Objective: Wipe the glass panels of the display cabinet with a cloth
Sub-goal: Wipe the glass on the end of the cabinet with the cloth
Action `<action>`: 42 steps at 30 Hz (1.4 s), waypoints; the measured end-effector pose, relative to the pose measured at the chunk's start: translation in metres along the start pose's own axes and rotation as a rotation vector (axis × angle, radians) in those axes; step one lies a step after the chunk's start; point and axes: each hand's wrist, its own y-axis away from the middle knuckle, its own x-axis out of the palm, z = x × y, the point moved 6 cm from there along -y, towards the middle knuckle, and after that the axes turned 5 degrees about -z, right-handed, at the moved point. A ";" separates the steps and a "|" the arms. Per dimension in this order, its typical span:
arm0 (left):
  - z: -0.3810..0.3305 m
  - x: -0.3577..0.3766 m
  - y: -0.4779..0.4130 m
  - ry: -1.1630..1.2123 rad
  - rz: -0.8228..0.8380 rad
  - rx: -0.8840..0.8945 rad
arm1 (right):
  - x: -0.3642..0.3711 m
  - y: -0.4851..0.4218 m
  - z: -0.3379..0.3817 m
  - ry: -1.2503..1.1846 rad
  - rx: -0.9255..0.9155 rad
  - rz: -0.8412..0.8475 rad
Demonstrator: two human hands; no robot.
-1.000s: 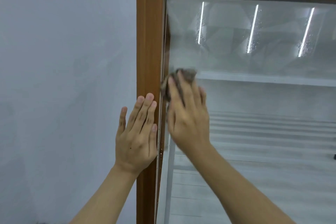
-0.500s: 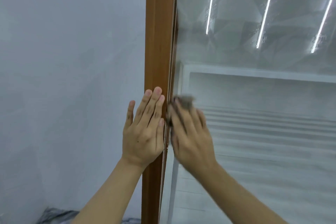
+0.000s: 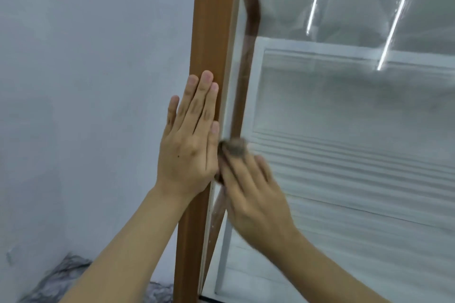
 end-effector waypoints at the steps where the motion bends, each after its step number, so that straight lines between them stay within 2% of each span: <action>1: 0.000 0.000 0.006 0.019 -0.009 -0.009 | 0.005 0.020 0.008 0.023 -0.057 0.037; 4: 0.005 0.002 0.019 0.087 -0.036 -0.013 | 0.003 0.008 -0.001 0.037 -0.087 -0.018; 7: 0.009 0.002 0.027 0.135 -0.074 -0.030 | -0.013 -0.042 -0.027 0.033 0.048 -0.196; 9: 0.010 0.003 0.035 0.141 -0.083 -0.022 | -0.010 -0.042 -0.023 0.021 0.121 -0.253; 12: 0.012 0.006 0.053 0.101 -0.102 0.001 | 0.020 0.025 0.021 0.029 0.117 -0.206; 15: 0.012 0.010 0.073 0.040 -0.141 0.013 | 0.040 0.091 0.053 0.053 -0.026 -0.168; 17: 0.012 0.012 0.085 0.021 -0.139 0.002 | 0.039 0.087 0.046 0.074 -0.059 -0.150; 22: 0.016 0.013 0.098 0.032 -0.085 -0.007 | 0.015 0.011 0.013 0.061 0.192 -0.331; 24: 0.017 0.010 0.099 -0.006 -0.066 0.003 | 0.027 0.027 0.026 0.070 0.170 -0.361; 28: 0.015 0.007 0.098 -0.110 -0.007 0.033 | 0.048 0.121 0.066 0.110 -0.062 -0.233; 30: 0.015 0.005 0.098 -0.141 0.020 0.039 | 0.047 0.127 0.061 0.116 -0.124 -0.186; 35: 0.013 0.005 0.100 -0.124 0.044 0.048 | 0.026 0.034 0.030 0.062 0.153 -0.317; 37: 0.014 0.007 0.100 -0.100 0.028 0.051 | 0.031 0.035 0.038 0.052 0.191 -0.374; 42: 0.017 0.013 0.103 -0.090 -0.025 0.056 | 0.053 0.121 0.071 0.096 0.000 -0.239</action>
